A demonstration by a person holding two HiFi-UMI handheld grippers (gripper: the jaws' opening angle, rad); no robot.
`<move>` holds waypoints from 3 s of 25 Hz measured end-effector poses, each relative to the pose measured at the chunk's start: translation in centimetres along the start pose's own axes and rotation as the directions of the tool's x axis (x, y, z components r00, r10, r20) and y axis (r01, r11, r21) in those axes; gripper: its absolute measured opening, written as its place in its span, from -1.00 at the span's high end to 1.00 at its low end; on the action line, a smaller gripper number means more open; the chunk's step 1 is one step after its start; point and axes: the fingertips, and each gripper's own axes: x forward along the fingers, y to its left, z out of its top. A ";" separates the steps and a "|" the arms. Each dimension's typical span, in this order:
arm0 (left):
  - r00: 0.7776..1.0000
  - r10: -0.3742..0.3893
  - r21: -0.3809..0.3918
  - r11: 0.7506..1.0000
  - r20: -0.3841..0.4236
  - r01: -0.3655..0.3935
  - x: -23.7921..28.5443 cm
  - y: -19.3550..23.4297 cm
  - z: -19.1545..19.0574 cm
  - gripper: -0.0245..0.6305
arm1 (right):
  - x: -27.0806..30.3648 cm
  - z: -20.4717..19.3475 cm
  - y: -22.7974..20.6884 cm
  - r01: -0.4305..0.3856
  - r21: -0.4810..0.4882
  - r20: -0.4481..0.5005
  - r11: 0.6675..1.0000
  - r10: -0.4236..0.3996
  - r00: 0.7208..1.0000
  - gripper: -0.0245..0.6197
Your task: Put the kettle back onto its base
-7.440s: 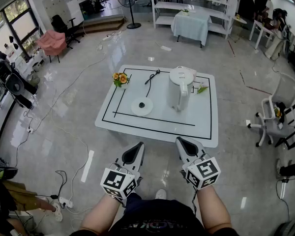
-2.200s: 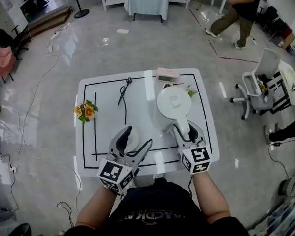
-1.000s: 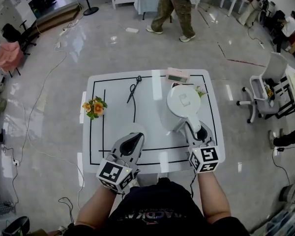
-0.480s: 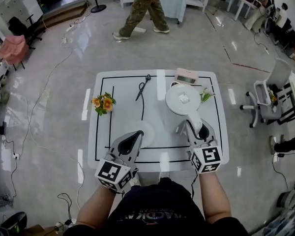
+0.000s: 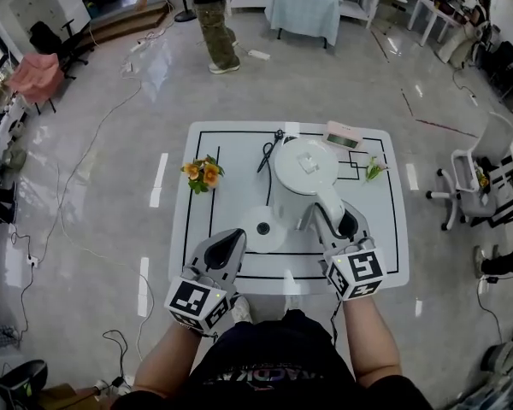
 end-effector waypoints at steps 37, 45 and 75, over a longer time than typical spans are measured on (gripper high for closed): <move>0.997 -0.042 -0.002 0.999 -0.059 0.042 -7.5 4.9 -2.3 0.91 | 1.0 -2.2 10.4 -0.018 0.048 0.061 0.999 0.015 0.998 0.53; 0.996 -0.058 -0.011 0.998 -0.065 0.058 -7.8 4.5 -3.2 0.91 | -0.1 -2.6 11.5 -0.027 -0.005 0.094 1.000 0.028 0.995 0.53; 0.995 -0.057 -0.016 0.998 -0.086 0.056 -8.4 4.7 -4.0 0.91 | -1.2 -2.9 11.4 0.011 0.031 0.160 0.999 -0.016 0.987 0.53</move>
